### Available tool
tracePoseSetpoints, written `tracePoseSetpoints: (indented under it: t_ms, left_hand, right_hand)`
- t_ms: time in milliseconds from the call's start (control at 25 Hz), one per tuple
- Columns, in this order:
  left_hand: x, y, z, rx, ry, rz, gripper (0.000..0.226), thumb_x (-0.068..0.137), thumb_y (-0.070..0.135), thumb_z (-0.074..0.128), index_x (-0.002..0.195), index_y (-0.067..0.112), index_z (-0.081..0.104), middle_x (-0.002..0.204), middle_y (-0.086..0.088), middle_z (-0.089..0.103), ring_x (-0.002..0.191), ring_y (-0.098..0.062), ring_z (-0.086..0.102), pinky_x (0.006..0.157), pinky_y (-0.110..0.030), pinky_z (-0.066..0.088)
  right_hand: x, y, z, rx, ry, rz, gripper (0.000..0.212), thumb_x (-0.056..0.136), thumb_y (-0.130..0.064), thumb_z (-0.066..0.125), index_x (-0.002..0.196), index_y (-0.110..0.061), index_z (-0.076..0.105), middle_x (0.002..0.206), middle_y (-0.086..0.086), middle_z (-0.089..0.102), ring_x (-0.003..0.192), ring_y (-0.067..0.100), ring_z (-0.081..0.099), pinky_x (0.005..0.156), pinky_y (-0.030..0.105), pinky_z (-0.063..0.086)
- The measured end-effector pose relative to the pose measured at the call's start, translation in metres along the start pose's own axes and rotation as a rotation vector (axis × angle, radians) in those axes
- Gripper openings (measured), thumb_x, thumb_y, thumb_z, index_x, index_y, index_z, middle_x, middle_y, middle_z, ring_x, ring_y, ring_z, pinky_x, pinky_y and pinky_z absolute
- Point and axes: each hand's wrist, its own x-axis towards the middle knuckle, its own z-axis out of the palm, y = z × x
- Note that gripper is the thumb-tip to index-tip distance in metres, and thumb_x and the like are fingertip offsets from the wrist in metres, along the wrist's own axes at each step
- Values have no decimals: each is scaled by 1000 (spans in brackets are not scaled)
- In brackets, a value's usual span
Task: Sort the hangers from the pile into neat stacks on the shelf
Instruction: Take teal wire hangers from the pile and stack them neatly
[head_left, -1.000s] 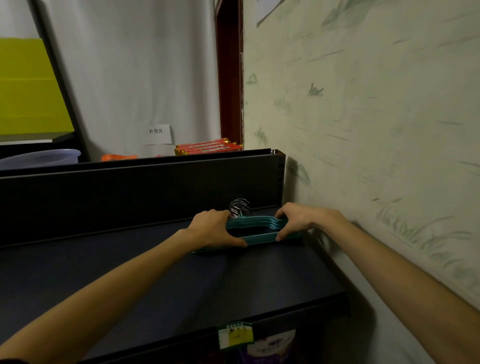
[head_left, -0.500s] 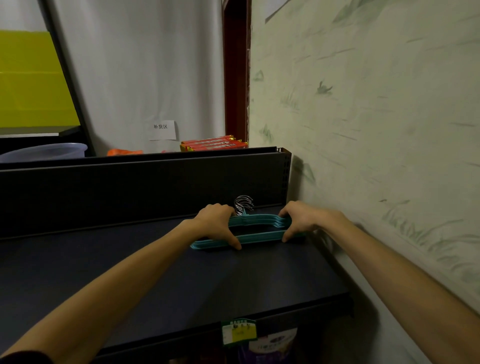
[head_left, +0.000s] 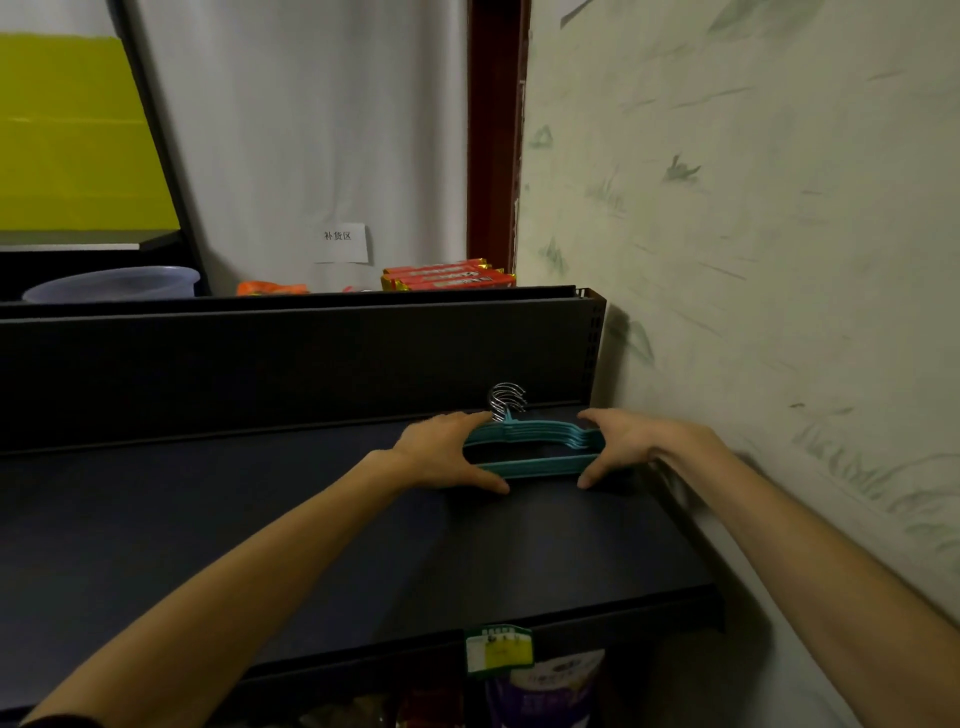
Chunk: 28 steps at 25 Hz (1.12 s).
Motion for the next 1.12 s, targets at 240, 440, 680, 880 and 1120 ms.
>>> tracePoseSetpoints:
  t_ms: [240,440,680,880,1120]
  left_hand:
    - [-79,-52,2,129,329,-33,89,91,81,18,162,27,10,170,-3,11,155,-23,14,127,-49,2]
    - [-219,-177,-20,224,363,-213,88,92,79,9,162,25,7,170,-8,-4,156,-25,3,125,-52,-6]
    - [-428,-338,-50,259,535,-522,85,96,75,14,160,19,22,169,-9,7,155,-28,13,126,-50,4]
    - [-573,-460,-102,155,647,-824,77,98,69,31,155,17,28,165,-13,20,151,-31,22,123,-48,16]
    - [-694,-601,-122,49,622,-1053,78,96,57,55,155,12,29,161,-13,27,146,-34,32,115,-51,34]
  right_hand:
    - [-44,-70,31,139,590,-117,99,82,-77,50,159,-23,18,164,3,22,152,22,14,123,46,20]
    - [-34,-223,80,176,759,-209,91,90,-77,25,156,-14,24,162,8,28,153,26,11,124,50,15]
    - [-32,-472,160,199,792,-503,75,96,-57,47,154,-12,29,160,8,30,153,26,11,123,51,18]
    - [-35,-678,192,214,695,-718,77,95,-56,50,154,-12,28,159,8,32,152,27,14,123,49,18]
    - [-17,-863,235,276,466,-846,77,94,-44,63,156,-16,27,160,4,30,152,23,13,123,39,16]
